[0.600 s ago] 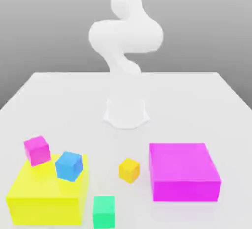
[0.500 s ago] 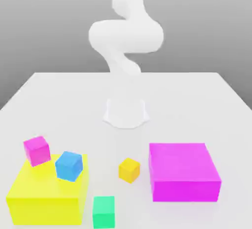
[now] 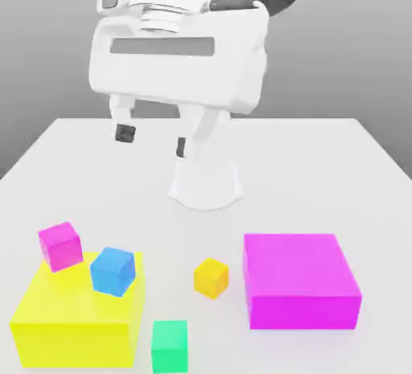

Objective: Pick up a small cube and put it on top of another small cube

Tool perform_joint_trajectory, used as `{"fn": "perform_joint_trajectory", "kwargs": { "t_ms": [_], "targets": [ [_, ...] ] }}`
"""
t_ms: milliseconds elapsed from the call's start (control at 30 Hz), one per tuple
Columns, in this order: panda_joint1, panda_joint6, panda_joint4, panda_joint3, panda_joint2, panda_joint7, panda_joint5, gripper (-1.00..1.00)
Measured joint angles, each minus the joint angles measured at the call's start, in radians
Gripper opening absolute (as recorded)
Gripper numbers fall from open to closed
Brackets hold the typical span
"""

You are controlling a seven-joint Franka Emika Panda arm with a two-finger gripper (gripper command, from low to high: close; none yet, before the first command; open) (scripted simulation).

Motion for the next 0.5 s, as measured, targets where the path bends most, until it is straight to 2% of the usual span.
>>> {"fn": "perform_joint_trajectory", "kwargs": {
  "t_ms": [267,500],
  "targets": [
    [-0.041,0.089,-0.042,0.002,0.227,0.342,-0.058,0.0],
    [-0.034,0.178,-0.084,-0.014,0.408,0.568,-0.005,0.0]
  ]
}}
